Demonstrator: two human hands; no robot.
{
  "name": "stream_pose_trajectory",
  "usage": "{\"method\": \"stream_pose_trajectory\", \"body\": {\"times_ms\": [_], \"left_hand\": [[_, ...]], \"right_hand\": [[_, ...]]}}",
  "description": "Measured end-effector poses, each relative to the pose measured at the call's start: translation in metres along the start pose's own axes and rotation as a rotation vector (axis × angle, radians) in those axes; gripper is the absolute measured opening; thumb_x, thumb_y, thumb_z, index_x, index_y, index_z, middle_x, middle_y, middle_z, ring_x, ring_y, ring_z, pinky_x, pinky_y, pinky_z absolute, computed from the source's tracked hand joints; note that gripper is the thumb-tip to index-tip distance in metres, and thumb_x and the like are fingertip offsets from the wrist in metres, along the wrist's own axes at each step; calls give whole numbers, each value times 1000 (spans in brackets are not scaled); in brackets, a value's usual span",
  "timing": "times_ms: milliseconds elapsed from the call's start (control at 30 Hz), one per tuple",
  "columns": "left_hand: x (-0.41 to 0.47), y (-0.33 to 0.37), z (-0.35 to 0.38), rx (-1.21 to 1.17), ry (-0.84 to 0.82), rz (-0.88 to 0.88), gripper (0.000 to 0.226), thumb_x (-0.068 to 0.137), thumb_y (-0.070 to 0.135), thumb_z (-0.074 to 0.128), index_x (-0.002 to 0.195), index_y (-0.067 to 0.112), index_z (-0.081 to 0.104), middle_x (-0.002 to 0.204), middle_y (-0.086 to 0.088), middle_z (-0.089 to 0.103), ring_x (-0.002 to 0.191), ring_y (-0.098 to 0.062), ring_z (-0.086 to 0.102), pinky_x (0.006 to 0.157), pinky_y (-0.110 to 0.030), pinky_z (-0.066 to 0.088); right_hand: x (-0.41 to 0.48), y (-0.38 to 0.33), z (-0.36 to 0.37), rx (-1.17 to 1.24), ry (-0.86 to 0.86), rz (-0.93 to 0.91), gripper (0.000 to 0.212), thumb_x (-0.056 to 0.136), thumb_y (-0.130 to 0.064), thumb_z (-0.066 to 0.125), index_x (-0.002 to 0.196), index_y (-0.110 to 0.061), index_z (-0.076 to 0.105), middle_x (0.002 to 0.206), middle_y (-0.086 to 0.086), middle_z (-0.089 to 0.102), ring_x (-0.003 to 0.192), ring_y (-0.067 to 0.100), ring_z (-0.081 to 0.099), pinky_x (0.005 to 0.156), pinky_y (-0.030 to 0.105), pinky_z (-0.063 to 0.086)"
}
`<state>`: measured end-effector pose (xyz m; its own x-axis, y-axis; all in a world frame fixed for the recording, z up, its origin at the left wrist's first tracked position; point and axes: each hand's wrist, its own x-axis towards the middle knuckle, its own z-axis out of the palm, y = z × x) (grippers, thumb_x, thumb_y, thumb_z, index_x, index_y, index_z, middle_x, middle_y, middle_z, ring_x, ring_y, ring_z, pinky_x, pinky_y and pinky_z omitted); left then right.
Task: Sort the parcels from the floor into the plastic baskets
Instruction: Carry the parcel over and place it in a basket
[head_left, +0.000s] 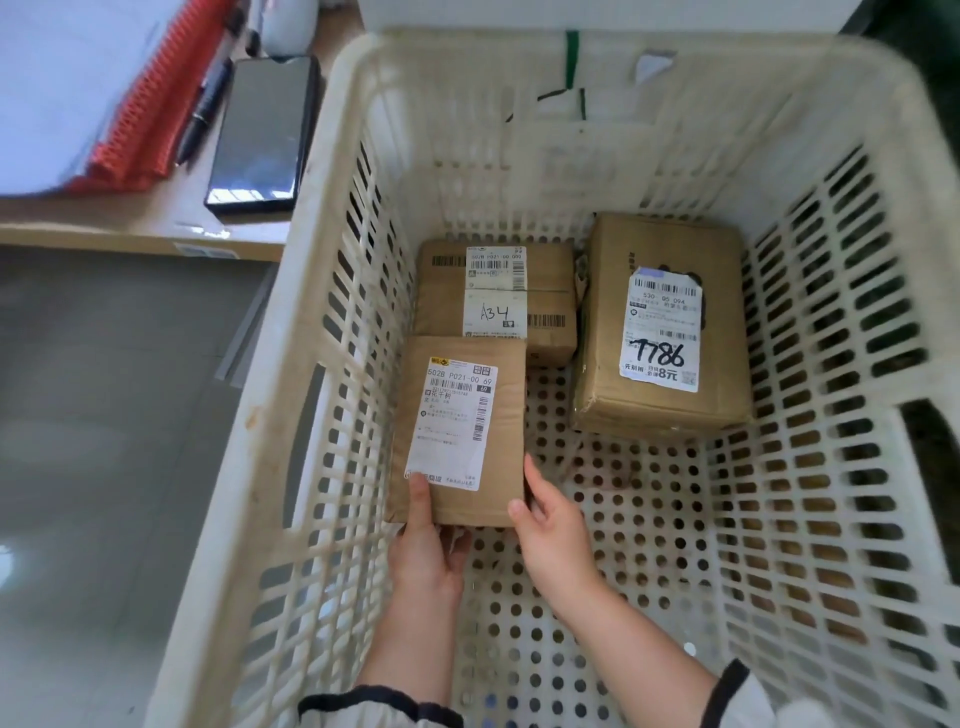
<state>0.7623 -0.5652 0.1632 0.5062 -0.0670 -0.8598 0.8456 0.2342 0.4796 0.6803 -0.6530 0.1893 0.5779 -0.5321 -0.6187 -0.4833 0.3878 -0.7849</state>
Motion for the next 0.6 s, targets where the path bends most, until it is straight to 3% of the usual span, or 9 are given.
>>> {"method": "stream_pose_trajectory", "body": {"times_ms": [100, 300, 400, 467, 533, 600], "left_hand": [[-9, 7, 5, -5, -38, -68, 41, 78, 48, 65, 101, 14, 59, 106, -12, 66, 101, -29, 61, 95, -47, 47], [-28, 18, 7, 42, -29, -132, 41, 75, 42, 71, 97, 11, 58, 99, -14, 64, 92, -31, 60, 79, -46, 51], [-31, 12, 1, 143, -27, -91, 40, 77, 41, 71, 103, 13, 58, 99, -9, 66, 94, -29, 60, 71, -41, 50], [-33, 9, -2, 193, -28, -65, 41, 77, 39, 71, 106, 14, 57, 97, -3, 64, 92, -27, 59, 73, -41, 49], [-40, 7, -6, 224, -20, -60, 41, 79, 37, 71, 111, 17, 54, 95, 2, 60, 90, -24, 57, 79, -43, 47], [-47, 8, -5, 211, -1, -75, 40, 83, 32, 69, 116, 16, 53, 91, 1, 58, 87, -25, 56, 83, -45, 46]], "right_hand": [[-1, -14, -4, -83, -14, -9, 58, 93, 2, 50, 146, -13, 29, 147, -4, 38, 123, -3, 39, 104, 13, 30], [-6, -33, -6, -224, 0, 27, 59, 91, 5, 50, 145, -14, 34, 145, 2, 43, 128, 17, 46, 107, 29, 39], [-15, -24, 0, -217, 72, 62, 57, 91, 2, 50, 143, -15, 37, 138, 3, 49, 121, 19, 52, 99, 32, 47], [-16, -25, -2, -226, 116, 77, 50, 90, -5, 53, 138, -14, 42, 123, -1, 57, 106, 16, 57, 81, 28, 52], [-9, -37, -9, -370, 185, 21, 48, 89, -13, 56, 134, -13, 43, 116, -4, 54, 98, 15, 54, 72, 21, 45], [10, -61, -16, -580, 248, -145, 57, 88, -15, 56, 141, -11, 34, 137, 5, 43, 120, 21, 47, 92, 29, 45]]}}
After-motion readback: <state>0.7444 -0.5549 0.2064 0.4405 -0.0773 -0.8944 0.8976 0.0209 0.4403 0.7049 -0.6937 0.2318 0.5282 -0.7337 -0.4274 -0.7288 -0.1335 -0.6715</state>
